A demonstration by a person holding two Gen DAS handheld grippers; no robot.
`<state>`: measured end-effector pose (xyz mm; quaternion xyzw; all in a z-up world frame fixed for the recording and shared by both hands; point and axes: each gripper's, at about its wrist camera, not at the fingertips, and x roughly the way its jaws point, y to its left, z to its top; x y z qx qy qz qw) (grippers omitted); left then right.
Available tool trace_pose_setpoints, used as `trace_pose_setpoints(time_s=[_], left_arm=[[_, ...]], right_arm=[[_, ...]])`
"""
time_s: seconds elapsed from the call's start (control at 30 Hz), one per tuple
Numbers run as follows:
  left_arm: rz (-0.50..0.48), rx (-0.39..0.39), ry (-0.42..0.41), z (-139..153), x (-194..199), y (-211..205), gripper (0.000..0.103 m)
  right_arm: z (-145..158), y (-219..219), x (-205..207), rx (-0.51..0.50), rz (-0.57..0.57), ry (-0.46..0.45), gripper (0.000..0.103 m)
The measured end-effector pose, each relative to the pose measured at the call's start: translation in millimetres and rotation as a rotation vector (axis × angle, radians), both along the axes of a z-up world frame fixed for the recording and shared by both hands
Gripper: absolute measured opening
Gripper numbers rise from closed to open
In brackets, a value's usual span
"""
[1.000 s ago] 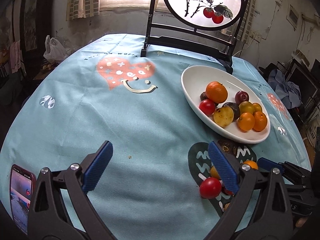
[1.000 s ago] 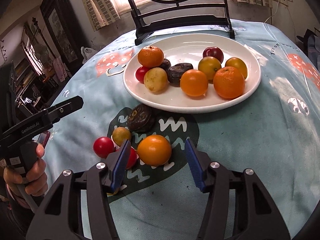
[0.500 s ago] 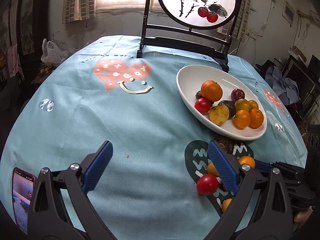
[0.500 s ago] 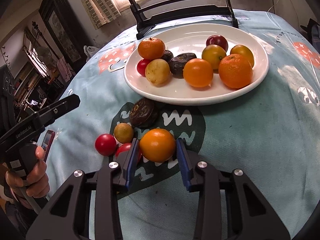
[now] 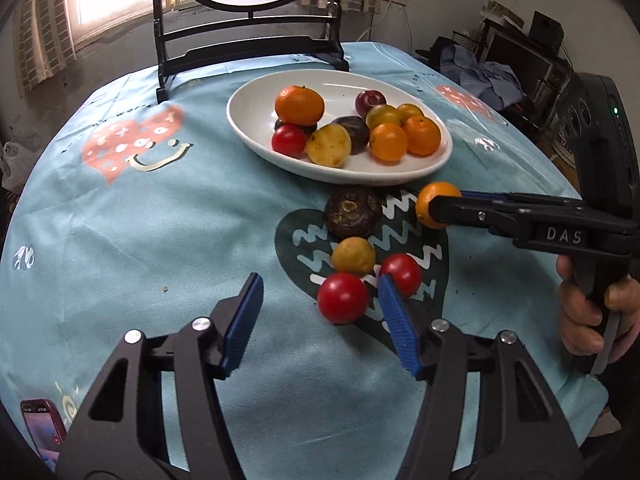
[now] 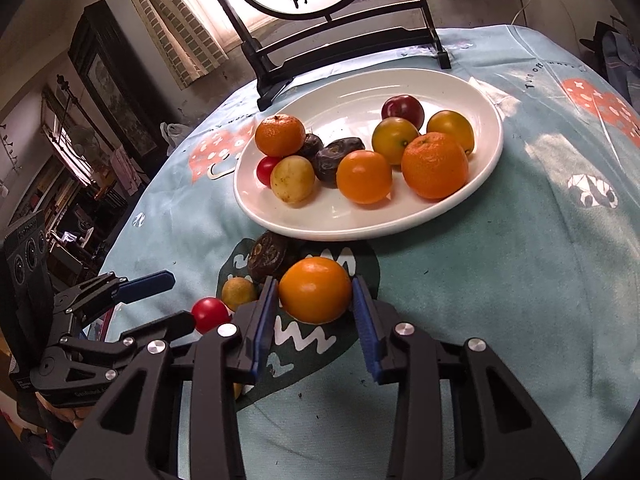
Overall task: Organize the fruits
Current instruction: 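Grasp an orange with the right gripper while the left gripper grasps a red cherry tomato, then place the orange on the plate with the right gripper while the left places the tomato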
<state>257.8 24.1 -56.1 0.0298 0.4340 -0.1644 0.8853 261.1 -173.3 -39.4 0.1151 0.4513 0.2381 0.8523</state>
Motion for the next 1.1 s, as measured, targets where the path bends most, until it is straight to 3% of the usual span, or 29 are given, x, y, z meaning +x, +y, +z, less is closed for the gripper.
trace_pose_setpoints(time_s=[0.37,0.77,1.1], left_arm=[[-0.04,0.039,0.061,-20,6,-13,0.041],[-0.031,0.04,0.066,-24,7,-15,0.031],[-0.008,0.041,0.037,-15,5,-12,0.03]], right_arm=[[1,1,-2,-0.009,0.002,-0.008,0.038],[2,1,-3,-0.017,0.003,-0.015,0.038],[6,4,-6,-0.034,0.014,-0.053,0.038]])
